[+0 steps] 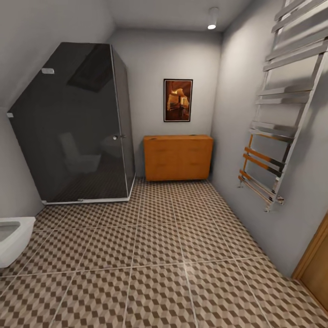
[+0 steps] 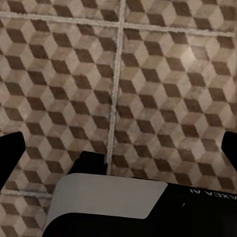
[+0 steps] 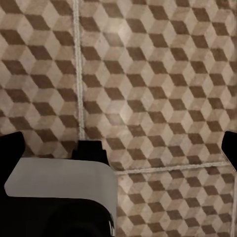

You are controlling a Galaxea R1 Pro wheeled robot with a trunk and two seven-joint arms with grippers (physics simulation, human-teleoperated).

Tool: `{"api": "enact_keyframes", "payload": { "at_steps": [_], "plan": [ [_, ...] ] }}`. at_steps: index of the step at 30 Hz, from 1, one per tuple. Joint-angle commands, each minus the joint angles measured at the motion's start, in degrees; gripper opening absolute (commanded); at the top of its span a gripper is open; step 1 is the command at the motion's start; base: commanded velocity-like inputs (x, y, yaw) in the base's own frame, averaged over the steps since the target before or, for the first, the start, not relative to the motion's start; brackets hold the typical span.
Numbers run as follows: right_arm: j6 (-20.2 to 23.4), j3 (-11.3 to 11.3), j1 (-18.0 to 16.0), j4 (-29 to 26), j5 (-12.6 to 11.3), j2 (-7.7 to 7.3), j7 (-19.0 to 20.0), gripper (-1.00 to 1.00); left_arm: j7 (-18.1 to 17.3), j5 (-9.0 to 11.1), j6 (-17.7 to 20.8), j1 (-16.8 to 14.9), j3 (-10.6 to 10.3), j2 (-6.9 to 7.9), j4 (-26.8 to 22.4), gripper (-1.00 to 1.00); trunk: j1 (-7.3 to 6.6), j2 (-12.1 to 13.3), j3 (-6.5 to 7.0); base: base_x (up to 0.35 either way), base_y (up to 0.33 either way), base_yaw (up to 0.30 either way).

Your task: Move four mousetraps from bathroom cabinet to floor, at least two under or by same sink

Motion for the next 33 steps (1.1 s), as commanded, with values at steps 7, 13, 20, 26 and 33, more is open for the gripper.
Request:
{"api": "enact_keyframes", "payload": {
  "at_steps": [7, 13, 20, 26, 33],
  "plan": [
    [-0.26, -0.17, -0.08, 0.18, 0.62, 0.01, -0.24, 1.0, 0.18, 0.52, -0.19, -0.05, -0.47, 0.01, 0.0, 1.0, 0.03, -0.03, -0.06, 0.322, 0.0, 0.0],
    [-0.26, -0.17, -0.08, 0.18, 0.61, 0.12, -0.24, 1.0, 0.18, 0.53, -0.19, -0.04, -0.52, 0.02, -0.01, 1.0, 0.03, -0.03, -0.06, 0.322, 0.0, 0.0],
    [-0.26, -0.17, -0.08, 0.18, 0.61, 0.08, -0.24, 1.0, 0.18, 0.5, -0.13, -0.05, -0.53, -0.05, -0.01, 1.0, 0.03, -0.03, -0.06, 0.322, 0.0, 0.0],
    [-0.26, -0.17, -0.08, 0.18, 0.61, 0.07, -0.24, 1.0, 0.18, 0.48, -0.11, -0.05, -0.53, -0.12, 0.03, 1.0, 0.03, -0.03, -0.06, 0.322, 0.0, 0.0],
    [-0.26, -0.17, -0.08, 0.18, 0.61, 0.1, -0.24, 1.0, 0.18, 0.53, -0.05, -0.06, -0.53, -0.15, 0.15, 1.0, 0.03, -0.03, -0.06, 0.321, 0.0, 0.0]
  ]
}}
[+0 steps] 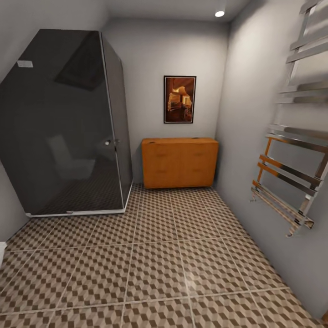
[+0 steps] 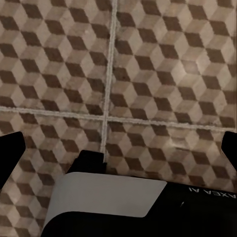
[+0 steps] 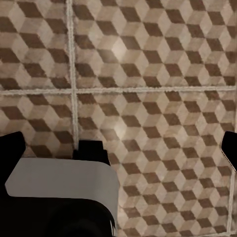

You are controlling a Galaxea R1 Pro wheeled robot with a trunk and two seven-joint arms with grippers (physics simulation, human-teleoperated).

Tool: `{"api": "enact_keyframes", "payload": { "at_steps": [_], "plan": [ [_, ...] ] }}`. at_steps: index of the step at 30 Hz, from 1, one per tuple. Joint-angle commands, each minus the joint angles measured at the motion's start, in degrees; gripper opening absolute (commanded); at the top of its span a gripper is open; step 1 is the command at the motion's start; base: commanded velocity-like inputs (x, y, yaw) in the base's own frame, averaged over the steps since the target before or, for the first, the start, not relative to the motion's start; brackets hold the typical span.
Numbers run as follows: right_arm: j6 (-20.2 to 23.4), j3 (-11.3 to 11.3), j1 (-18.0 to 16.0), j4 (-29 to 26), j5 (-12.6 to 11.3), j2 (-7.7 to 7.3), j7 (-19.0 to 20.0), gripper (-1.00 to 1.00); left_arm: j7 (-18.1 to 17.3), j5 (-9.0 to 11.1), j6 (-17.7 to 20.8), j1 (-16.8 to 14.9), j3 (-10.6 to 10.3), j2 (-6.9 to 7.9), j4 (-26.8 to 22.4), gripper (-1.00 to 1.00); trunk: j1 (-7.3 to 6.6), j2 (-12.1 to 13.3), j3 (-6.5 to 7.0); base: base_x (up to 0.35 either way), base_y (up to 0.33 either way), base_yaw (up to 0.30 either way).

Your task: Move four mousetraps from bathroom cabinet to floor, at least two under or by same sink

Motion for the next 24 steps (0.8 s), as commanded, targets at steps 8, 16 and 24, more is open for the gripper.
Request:
{"api": "enact_keyframes", "payload": {
  "at_steps": [8, 16, 24],
  "plan": [
    [-0.26, -0.16, -0.08, 0.18, 0.59, -0.03, -0.24, 1.0, 0.18, 0.5, -0.12, -0.02, -0.49, -0.05, 0.06, 1.0, 0.03, -0.03, -0.06, 0.307, 0.0, 0.0],
    [-0.26, -0.16, -0.08, 0.18, 0.59, 0.0, -0.24, 1.0, 0.18, 0.5, -0.07, -0.01, -0.49, -0.1, 0.06, 1.0, 0.03, -0.03, -0.06, 0.297, 0.0, 0.0],
    [-0.26, -0.16, -0.08, 0.18, 0.59, -0.02, -0.24, 1.0, 0.18, 0.5, -0.06, -0.02, -0.49, -0.11, 0.06, 1.0, 0.03, -0.03, -0.06, 0.276, 0.0, 0.0]
  ]
}}
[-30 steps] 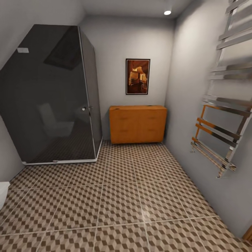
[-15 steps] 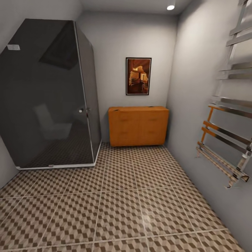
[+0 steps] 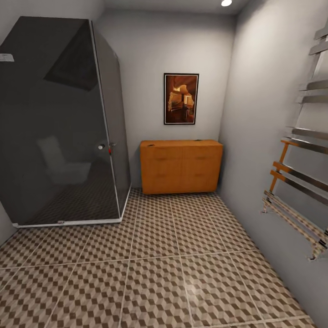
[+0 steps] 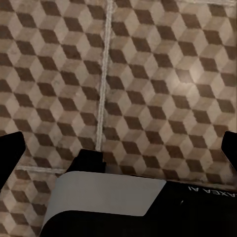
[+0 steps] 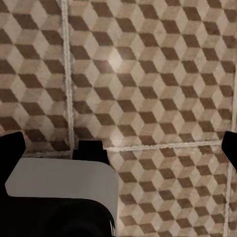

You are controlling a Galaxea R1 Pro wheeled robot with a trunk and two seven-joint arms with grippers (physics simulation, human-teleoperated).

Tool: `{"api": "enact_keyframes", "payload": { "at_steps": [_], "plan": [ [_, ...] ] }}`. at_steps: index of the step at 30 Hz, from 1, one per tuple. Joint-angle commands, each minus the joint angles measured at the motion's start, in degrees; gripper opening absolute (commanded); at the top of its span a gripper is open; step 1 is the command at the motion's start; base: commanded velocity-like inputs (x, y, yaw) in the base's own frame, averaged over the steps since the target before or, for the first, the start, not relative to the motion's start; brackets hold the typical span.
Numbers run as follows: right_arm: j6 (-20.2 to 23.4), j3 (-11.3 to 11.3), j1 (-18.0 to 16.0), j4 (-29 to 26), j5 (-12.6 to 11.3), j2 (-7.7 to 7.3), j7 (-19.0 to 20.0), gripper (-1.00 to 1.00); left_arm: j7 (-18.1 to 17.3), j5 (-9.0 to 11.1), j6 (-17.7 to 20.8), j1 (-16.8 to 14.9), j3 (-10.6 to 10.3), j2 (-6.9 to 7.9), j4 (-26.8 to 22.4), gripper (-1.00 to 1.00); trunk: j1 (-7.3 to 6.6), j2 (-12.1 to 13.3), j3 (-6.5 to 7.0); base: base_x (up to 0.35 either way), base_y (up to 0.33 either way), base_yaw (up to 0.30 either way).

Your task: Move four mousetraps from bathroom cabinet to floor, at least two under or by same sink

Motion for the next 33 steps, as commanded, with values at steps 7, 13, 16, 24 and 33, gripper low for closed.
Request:
{"api": "enact_keyframes", "payload": {
  "at_steps": [7, 13, 16, 24, 33],
  "plan": [
    [-0.26, -0.16, -0.08, 0.18, 0.59, 0.0, -0.24, 1.0, 0.17, 0.49, -0.18, -0.04, -0.49, -0.02, 0.04, 1.0, 0.02, -0.03, -0.06, 0.266, 0.0, 0.0],
    [-0.26, -0.16, -0.08, 0.18, 0.59, 0.01, -0.24, 1.0, 0.17, 0.49, -0.17, -0.04, -0.49, -0.02, 0.04, 1.0, 0.02, -0.03, -0.06, 0.265, 0.0, 0.0],
    [-0.26, -0.16, -0.08, 0.18, 0.59, -0.01, -0.24, 1.0, 0.17, 0.49, -0.18, -0.06, -0.49, -0.02, 0.04, 1.0, 0.02, -0.03, -0.06, 0.265, 0.0, 0.0],
    [-0.26, -0.16, -0.08, 0.18, 0.59, -0.01, -0.24, 1.0, 0.17, 0.49, -0.15, -0.05, -0.49, -0.02, 0.04, 1.0, 0.02, -0.03, -0.06, 0.265, 0.0, 0.0],
    [-0.26, -0.16, -0.08, 0.18, 0.59, -0.02, -0.24, 1.0, 0.17, 0.49, -0.18, -0.05, -0.49, 0.01, 0.04, 1.0, 0.02, -0.03, -0.06, 0.265, 0.0, 0.0]
  ]
}}
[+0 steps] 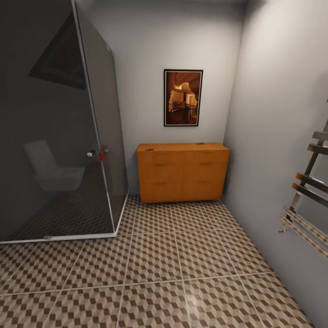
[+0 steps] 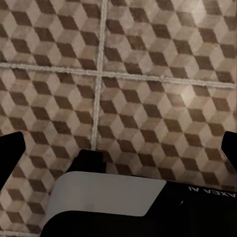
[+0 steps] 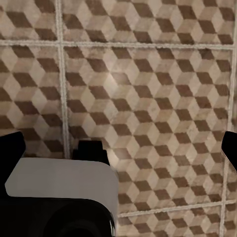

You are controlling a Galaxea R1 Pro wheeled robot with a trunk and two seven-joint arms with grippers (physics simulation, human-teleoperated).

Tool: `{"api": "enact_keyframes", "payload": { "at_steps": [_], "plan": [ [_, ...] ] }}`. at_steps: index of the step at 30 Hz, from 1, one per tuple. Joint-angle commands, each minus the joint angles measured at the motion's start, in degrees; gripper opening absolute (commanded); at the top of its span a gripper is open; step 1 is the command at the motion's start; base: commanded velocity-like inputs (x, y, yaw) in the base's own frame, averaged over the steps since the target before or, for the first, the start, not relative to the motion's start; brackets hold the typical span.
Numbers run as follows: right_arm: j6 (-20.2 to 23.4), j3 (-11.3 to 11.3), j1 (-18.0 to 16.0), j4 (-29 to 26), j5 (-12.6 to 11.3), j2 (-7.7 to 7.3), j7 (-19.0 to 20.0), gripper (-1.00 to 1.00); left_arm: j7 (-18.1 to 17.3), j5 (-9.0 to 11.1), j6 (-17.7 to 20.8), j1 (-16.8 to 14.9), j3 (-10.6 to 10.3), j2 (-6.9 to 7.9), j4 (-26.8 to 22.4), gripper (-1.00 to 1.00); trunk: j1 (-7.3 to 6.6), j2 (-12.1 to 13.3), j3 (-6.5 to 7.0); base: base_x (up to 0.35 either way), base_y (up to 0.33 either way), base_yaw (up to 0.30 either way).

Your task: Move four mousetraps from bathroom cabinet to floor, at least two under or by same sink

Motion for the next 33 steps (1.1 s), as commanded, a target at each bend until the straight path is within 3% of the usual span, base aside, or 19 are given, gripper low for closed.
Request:
{"api": "enact_keyframes", "payload": {
  "at_steps": [1, 33],
  "plan": [
    [-0.26, -0.16, -0.08, 0.18, 0.59, 0.0, -0.24, 1.0, 0.18, 0.49, -0.18, -0.04, -0.49, 0.02, 0.04, 1.0, 0.02, -0.03, -0.06, 0.265, 0.0, 0.0],
    [-0.25, -0.16, -0.08, 0.18, 0.54, -0.03, -0.24, 1.0, 0.18, 0.48, -0.17, -0.04, -0.49, 0.02, 0.04, 1.0, 0.02, -0.03, -0.06, 0.256, 0.0, 0.0]
  ]
}}
